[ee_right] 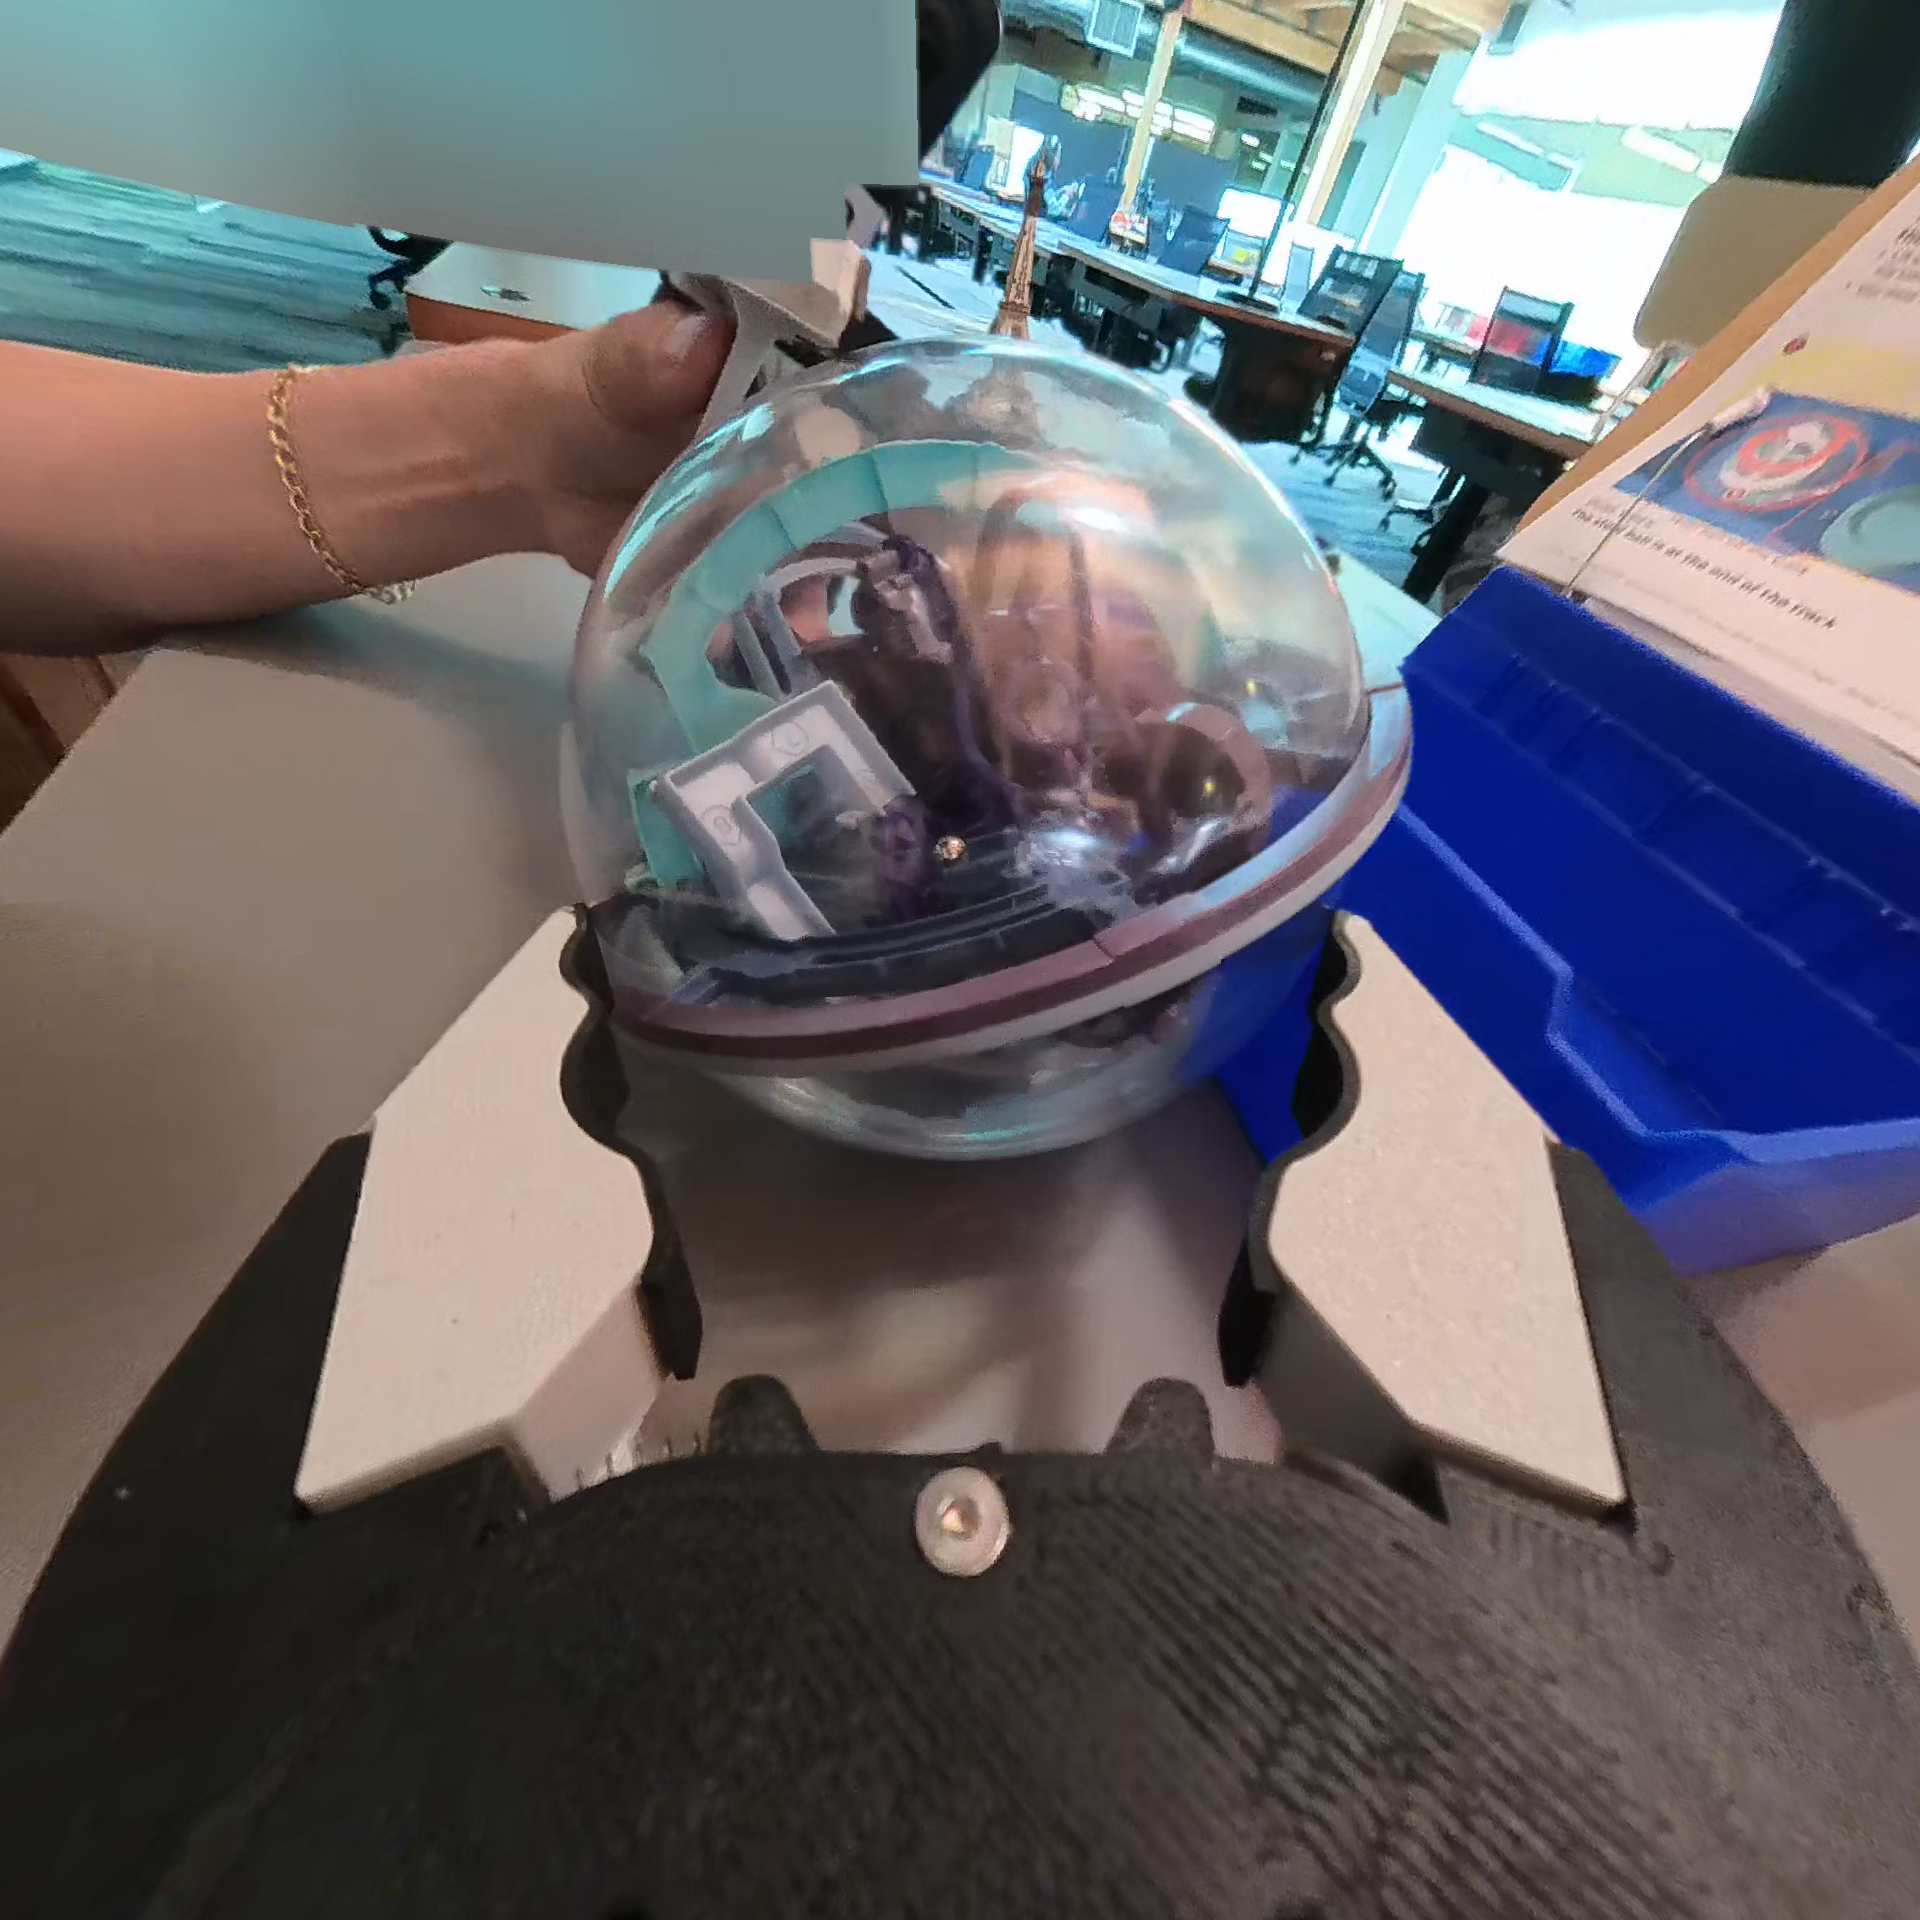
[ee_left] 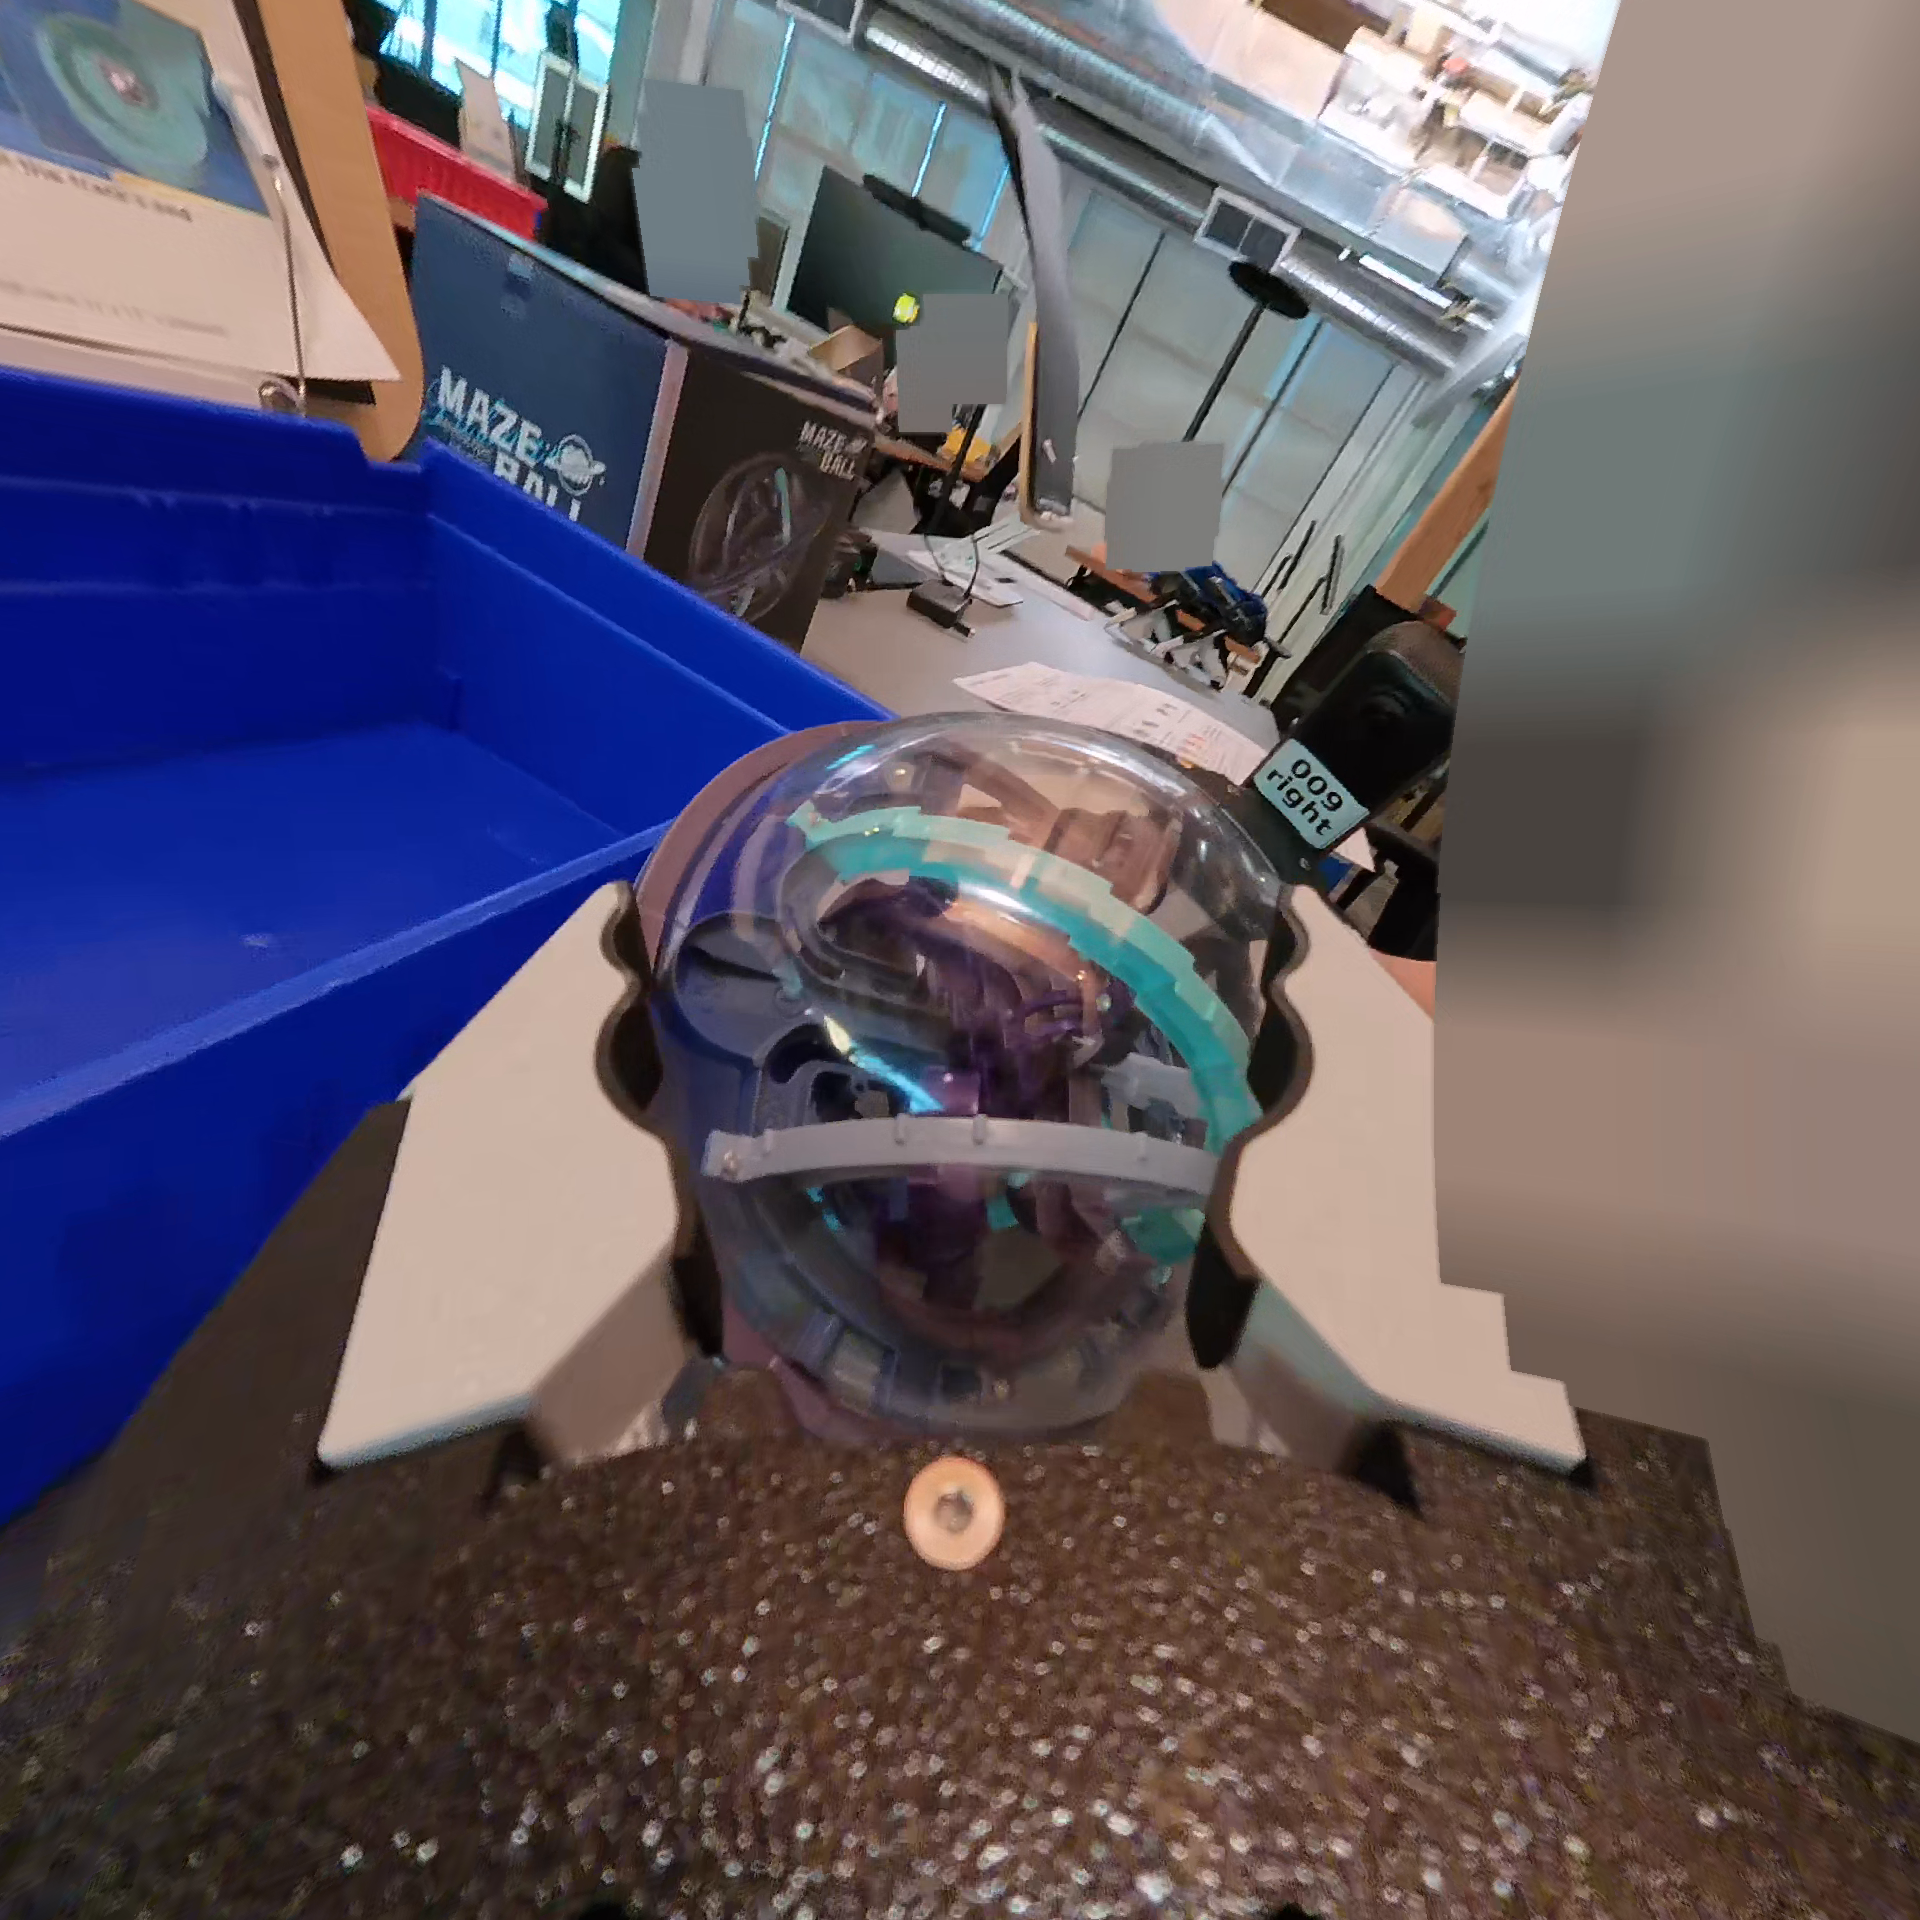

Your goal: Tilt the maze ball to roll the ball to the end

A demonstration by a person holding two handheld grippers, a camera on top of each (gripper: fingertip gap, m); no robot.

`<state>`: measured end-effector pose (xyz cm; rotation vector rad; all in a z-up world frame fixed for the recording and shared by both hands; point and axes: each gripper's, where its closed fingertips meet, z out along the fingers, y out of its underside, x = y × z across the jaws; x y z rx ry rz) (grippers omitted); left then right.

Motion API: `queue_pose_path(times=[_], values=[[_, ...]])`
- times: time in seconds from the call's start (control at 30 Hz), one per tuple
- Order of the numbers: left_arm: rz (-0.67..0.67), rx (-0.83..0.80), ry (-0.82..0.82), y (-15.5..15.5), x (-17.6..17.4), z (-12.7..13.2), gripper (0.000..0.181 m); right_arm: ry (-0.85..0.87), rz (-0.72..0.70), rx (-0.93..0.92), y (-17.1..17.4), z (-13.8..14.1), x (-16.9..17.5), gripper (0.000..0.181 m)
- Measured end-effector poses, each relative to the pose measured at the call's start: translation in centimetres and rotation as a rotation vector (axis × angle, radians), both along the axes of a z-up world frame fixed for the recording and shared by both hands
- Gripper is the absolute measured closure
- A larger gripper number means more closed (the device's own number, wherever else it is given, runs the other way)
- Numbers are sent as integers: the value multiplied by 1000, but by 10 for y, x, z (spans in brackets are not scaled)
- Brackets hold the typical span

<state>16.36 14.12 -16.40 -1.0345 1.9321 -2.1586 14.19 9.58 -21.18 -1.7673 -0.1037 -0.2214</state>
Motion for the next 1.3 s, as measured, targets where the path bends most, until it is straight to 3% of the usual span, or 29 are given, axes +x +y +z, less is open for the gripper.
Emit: queue_pose_path(times=[0.23, 0.73, 0.93, 1.07, 1.3], values=[[47, 80, 67, -1, -1, 1, 67, 117, -40, -69, 6, -8, -6, 48], [-1, 109, 216, -15, -12, -3, 68, 287, -75, -175, -6, -11, -27, 48], [-61, 78, 237, -16, -17, -4, 68, 313, -125, -162, -7, -9, -36, 48], [-138, 35, 225, -19, -26, 0, 79, 347, -142, -123, -6, -7, -45, 48], [-172, 23, 153, -24, -38, 2, 79, 276, -182, -96, -11, -6, -54, 49]])
